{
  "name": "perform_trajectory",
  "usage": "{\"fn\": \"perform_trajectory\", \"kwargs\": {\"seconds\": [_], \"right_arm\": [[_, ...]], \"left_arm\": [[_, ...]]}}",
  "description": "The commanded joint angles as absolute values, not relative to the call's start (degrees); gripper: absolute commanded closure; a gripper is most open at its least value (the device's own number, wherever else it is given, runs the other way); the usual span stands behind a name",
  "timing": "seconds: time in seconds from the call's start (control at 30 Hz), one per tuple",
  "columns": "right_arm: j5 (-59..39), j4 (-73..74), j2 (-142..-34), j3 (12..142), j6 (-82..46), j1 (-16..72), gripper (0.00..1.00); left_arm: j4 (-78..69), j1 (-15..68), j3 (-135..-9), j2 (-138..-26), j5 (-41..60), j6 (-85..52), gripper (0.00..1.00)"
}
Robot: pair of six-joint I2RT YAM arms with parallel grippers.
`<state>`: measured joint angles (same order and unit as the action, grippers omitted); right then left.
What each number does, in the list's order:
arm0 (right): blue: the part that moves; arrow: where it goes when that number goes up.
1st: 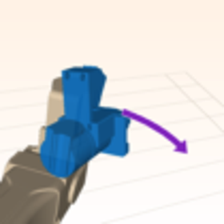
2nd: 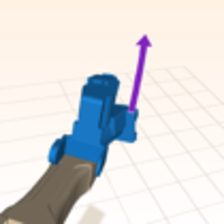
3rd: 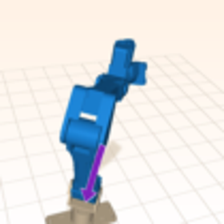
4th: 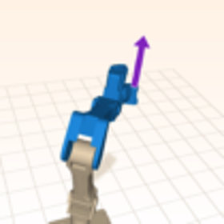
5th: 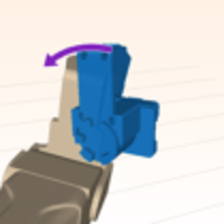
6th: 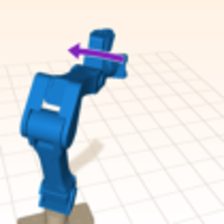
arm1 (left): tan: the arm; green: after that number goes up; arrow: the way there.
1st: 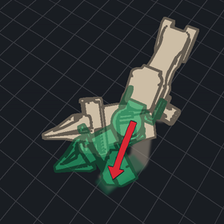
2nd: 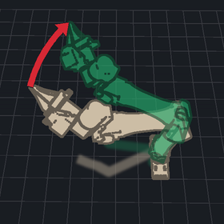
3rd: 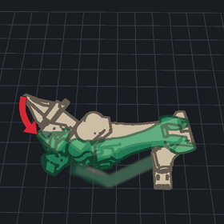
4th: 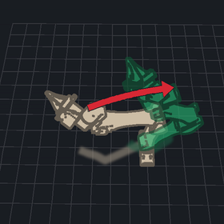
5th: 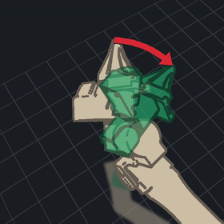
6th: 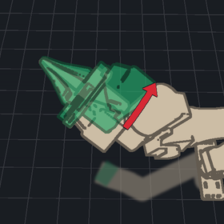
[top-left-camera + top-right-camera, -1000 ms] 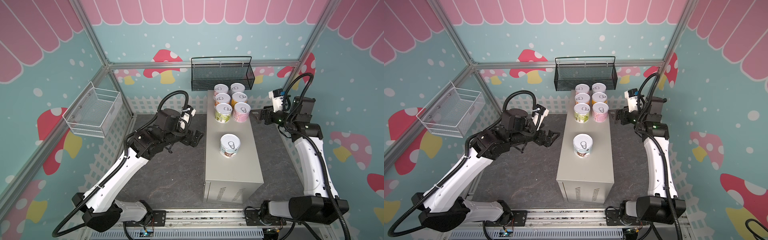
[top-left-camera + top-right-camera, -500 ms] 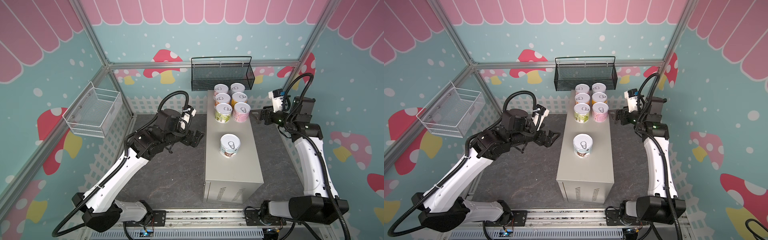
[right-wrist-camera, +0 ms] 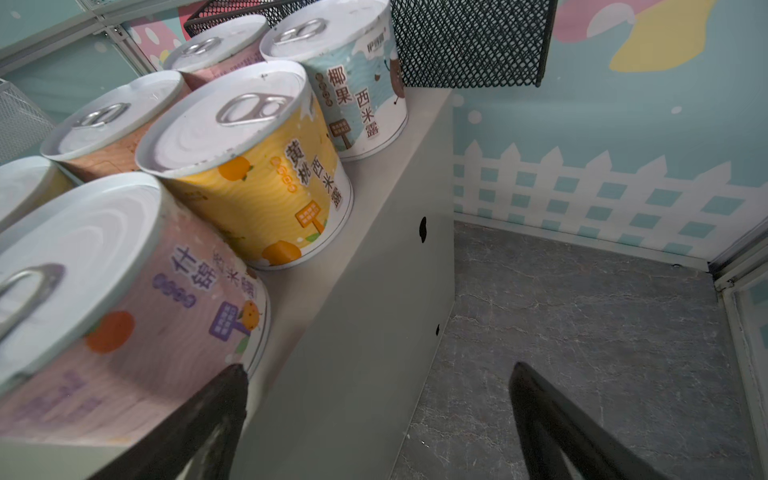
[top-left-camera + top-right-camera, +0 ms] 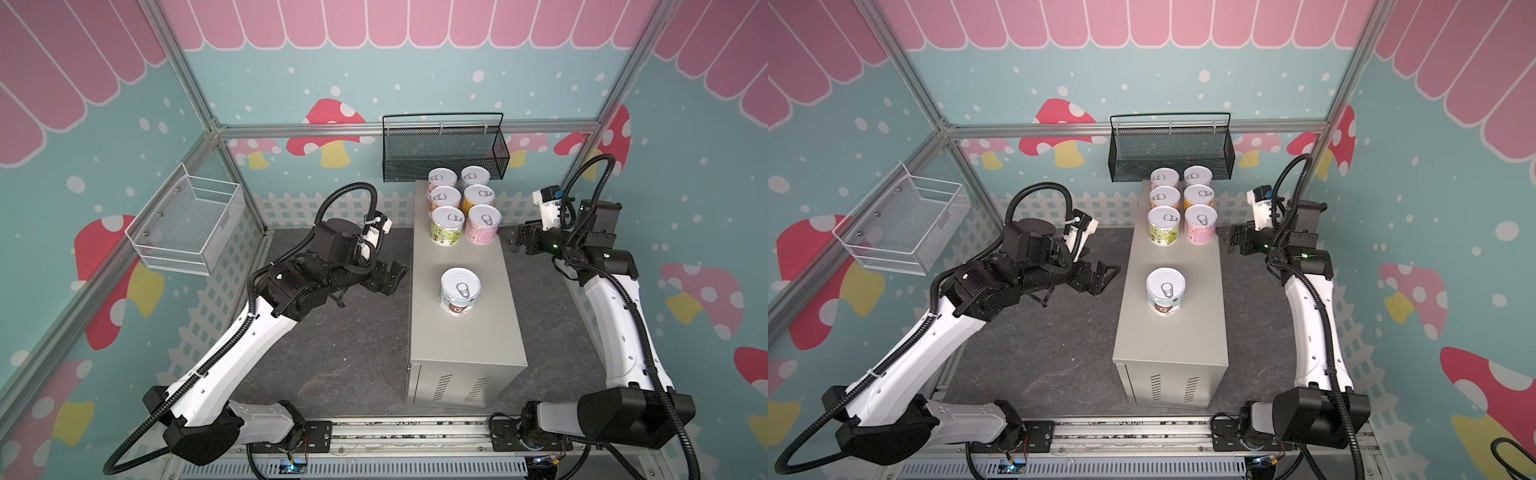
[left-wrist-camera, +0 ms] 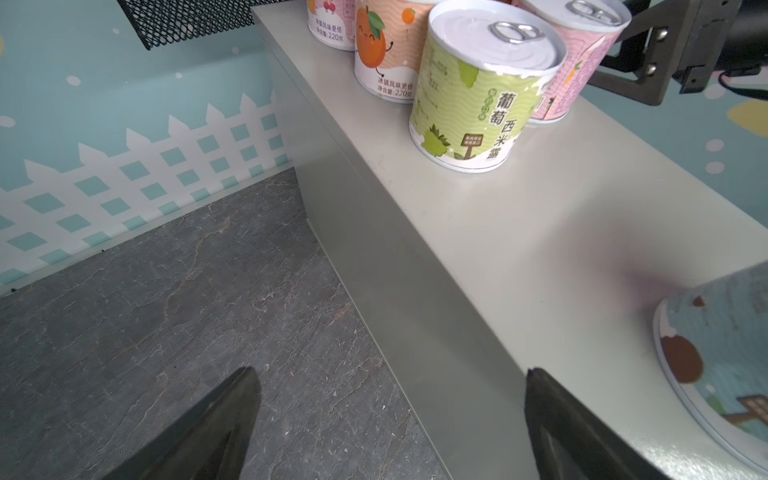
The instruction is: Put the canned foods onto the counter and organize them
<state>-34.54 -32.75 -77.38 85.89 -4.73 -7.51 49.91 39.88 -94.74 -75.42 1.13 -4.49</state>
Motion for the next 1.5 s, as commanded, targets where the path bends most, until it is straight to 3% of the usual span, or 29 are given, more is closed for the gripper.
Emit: {"fn": "perform_trajectory", "kwargs": {"seconds": [0.0, 1.47], "right_arm": [[-34.97, -31.20, -77.38, 85.53, -4.30, -7.47, 0.01], [-33.48, -32.56, -77.25, 84.37, -3.11, -5.98, 0.01]], "left_arm": [[49.18, 40.18, -93.87, -74.14, 1.14, -4.04, 0.01], [48.96, 40.43, -94.08, -74.38, 1.45, -3.91, 0.01]]}}
